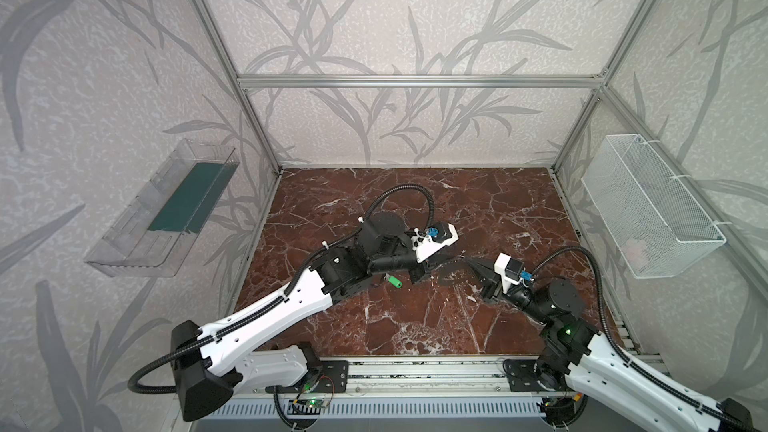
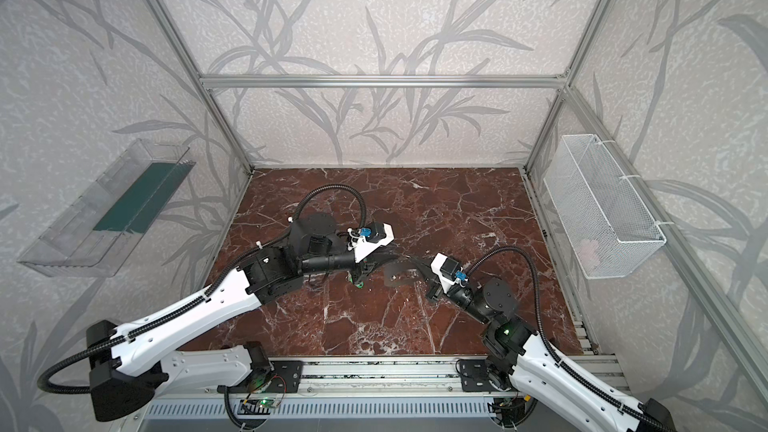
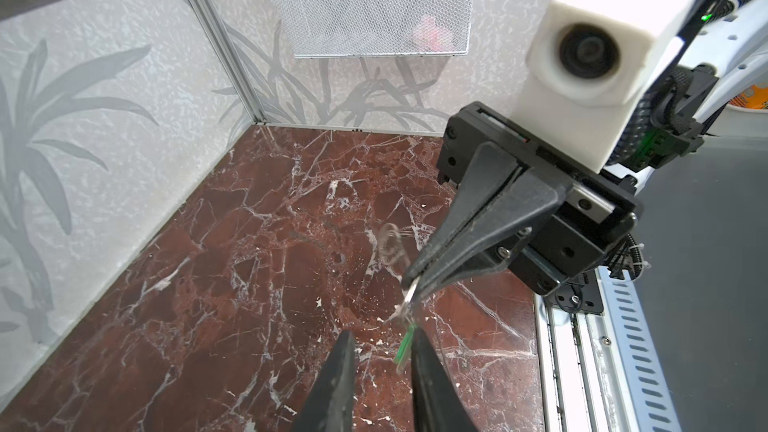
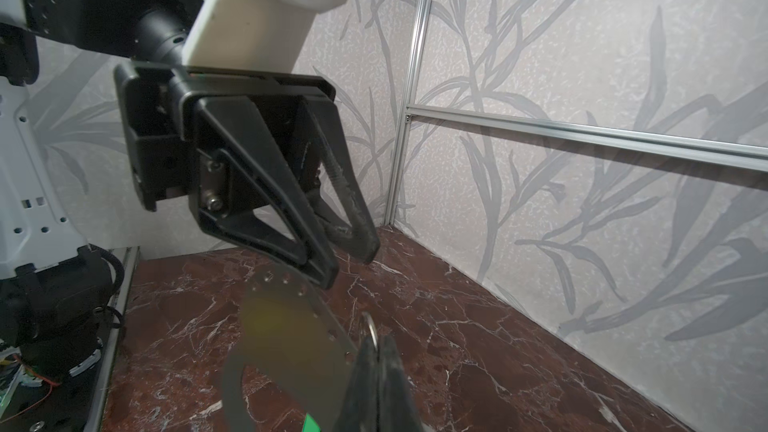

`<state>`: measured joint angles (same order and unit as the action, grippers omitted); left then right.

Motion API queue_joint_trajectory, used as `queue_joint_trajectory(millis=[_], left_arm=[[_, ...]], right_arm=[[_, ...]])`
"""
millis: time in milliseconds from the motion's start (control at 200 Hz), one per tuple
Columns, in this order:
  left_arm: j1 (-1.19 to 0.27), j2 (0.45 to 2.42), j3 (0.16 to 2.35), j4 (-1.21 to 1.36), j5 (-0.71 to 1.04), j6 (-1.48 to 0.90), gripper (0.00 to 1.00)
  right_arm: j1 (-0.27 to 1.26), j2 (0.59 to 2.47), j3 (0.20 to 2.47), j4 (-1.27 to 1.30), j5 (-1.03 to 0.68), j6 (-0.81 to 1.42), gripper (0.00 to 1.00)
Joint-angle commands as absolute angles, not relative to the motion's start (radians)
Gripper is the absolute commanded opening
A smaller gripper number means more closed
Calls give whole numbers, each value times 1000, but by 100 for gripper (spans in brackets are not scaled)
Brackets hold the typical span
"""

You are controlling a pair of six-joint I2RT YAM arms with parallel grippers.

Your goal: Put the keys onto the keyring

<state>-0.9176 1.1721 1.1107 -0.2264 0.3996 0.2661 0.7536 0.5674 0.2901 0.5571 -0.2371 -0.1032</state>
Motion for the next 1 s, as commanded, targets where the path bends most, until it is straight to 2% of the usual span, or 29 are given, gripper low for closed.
queue_joint_trajectory(millis=[0, 345, 720, 770, 925, 995], left_arm=[[-914, 1191, 1132, -254, 444, 305, 26], [-911, 1209, 1141, -262, 488, 333, 23], [-912, 1238, 1171, -292, 530, 382, 0], [-911, 1246, 1194, -324, 531, 397, 0], [-913, 1305, 1347, -557, 466, 472, 0], [-918, 1342, 1430, -672, 429, 497, 0]], right_arm=[[750, 574, 290, 635, -284, -90, 0], [750, 585, 296, 647, -314, -75, 0], [750, 609, 299, 664, -351, -61, 0], [750, 602, 312, 617, -344, -80, 0], [750, 512, 364, 374, -209, -181, 21], [750, 479, 393, 275, -159, -229, 25]])
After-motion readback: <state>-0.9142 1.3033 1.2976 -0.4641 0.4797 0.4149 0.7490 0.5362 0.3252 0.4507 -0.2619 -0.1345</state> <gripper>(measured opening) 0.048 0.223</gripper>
